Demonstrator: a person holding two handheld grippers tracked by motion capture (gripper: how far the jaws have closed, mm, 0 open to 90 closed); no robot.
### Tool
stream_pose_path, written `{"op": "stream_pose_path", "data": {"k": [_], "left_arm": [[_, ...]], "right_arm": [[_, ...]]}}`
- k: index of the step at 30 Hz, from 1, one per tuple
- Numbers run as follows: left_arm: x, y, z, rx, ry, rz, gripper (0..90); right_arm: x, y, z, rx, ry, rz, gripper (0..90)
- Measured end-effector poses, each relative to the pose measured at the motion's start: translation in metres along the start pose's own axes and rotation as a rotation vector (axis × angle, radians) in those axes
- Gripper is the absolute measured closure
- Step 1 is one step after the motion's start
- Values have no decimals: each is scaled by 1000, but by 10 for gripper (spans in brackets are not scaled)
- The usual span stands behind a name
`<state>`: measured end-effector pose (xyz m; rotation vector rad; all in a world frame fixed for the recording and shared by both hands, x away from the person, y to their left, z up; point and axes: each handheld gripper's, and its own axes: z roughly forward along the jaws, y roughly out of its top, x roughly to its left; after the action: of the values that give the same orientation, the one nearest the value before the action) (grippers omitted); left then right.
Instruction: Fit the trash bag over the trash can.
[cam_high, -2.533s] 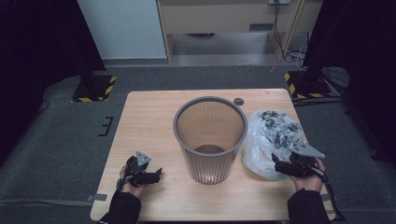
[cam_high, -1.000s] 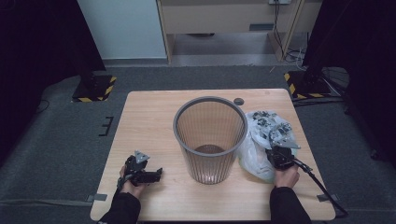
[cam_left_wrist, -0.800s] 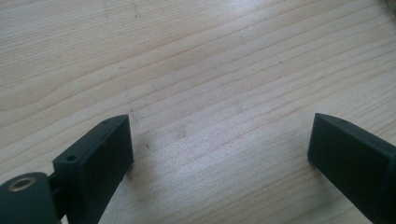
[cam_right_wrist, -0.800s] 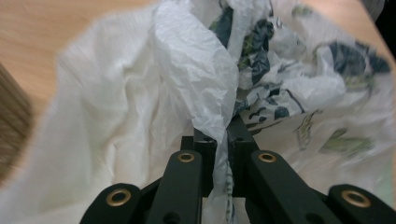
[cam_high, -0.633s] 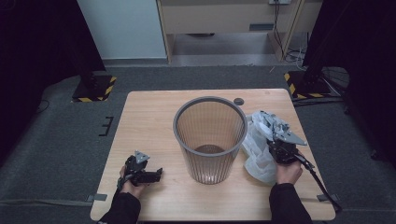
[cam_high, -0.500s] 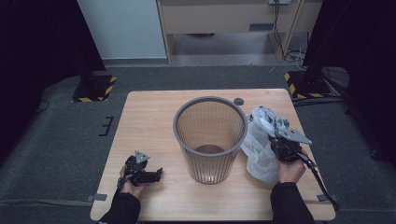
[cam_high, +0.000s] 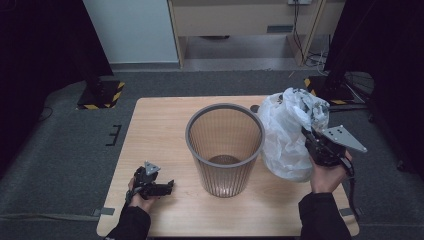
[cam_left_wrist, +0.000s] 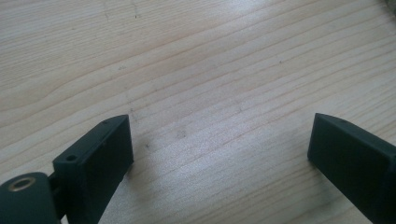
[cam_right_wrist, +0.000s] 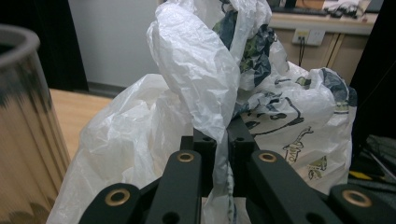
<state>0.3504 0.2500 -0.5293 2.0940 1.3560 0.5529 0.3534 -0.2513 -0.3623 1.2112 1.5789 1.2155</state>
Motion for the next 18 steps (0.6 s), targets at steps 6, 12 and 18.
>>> {"op": "stream_pose_path", "data": {"k": [6,12,18], "left_arm": [[0,0,0,-1,0,1,62],[0,0,0,-1,1,1,62],[-1,0,0,-1,1,1,62]], "right_arm": [[4,20,-15,-66,-23,-26,862],[7,41,-30,-116,-32,-18,861],[7,60,-43,-145,-39,-18,861]]}}
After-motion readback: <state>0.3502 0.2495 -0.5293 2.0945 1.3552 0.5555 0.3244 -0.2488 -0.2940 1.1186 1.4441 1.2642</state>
